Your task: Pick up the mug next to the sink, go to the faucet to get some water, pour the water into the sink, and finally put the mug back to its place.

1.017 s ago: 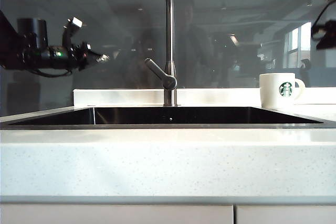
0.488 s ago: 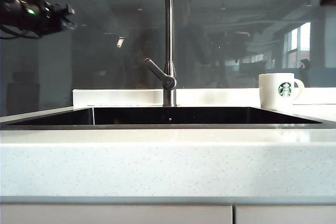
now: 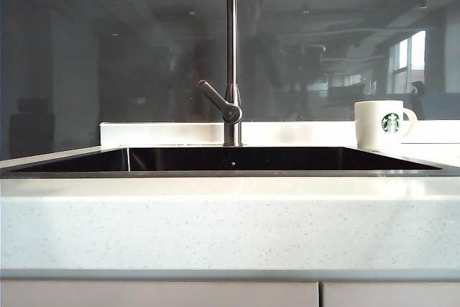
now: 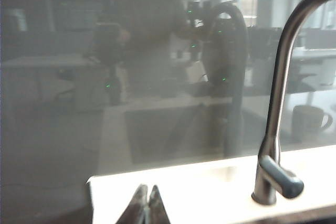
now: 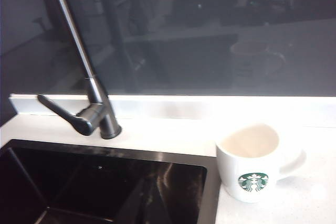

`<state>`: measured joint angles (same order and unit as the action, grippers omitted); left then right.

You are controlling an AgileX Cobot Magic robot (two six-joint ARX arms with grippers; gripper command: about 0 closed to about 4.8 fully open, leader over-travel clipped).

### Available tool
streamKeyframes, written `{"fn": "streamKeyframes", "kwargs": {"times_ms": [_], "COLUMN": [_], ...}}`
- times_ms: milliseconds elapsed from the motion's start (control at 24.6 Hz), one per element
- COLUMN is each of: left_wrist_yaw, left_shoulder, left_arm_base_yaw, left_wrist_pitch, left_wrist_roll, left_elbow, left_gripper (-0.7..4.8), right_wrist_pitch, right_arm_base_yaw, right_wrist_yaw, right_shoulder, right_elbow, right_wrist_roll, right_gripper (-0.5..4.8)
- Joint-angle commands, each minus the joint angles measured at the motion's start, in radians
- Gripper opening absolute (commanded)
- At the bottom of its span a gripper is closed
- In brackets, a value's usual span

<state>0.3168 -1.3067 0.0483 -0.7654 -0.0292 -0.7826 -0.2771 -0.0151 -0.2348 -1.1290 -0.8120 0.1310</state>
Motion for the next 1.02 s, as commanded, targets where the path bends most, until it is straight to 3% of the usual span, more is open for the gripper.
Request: {"fn": "streamKeyframes", "kwargs": {"times_ms": [41, 244, 488, 1017], "left_wrist_yaw": [0.002, 0.065, 0.064, 0.062], "left_shoulder": [0.127, 0.322, 0.426, 0.425], "left_arm_base_yaw": [0.000, 0.000, 0.001, 0.001], "left_wrist_pitch": [0.021, 0.118, 0.280, 0.287], "left_wrist_roll": [0.025, 0.013, 0.006, 0.006], "left_elbow": [0.101, 0.229, 0.244, 0.244], "left_gripper": [-0.05, -0.05, -0.05, -0.04], "right_wrist_pitch": [0.041, 0.082, 0.103, 0.121], "right_arm_base_yaw": [0.004, 0.002, 0.001, 0.017], "right_wrist_yaw": [0.005, 0.005, -0.002, -0.033], "right_shoulder": [0.053, 0.127, 0.122, 0.044], "right_elbow": [0.004, 0.015, 0.016, 0.016], "right_wrist_roll": [0.004, 0.000, 0.000, 0.000], "right_gripper": [-0.03, -0.03, -0.03, -0.03]}}
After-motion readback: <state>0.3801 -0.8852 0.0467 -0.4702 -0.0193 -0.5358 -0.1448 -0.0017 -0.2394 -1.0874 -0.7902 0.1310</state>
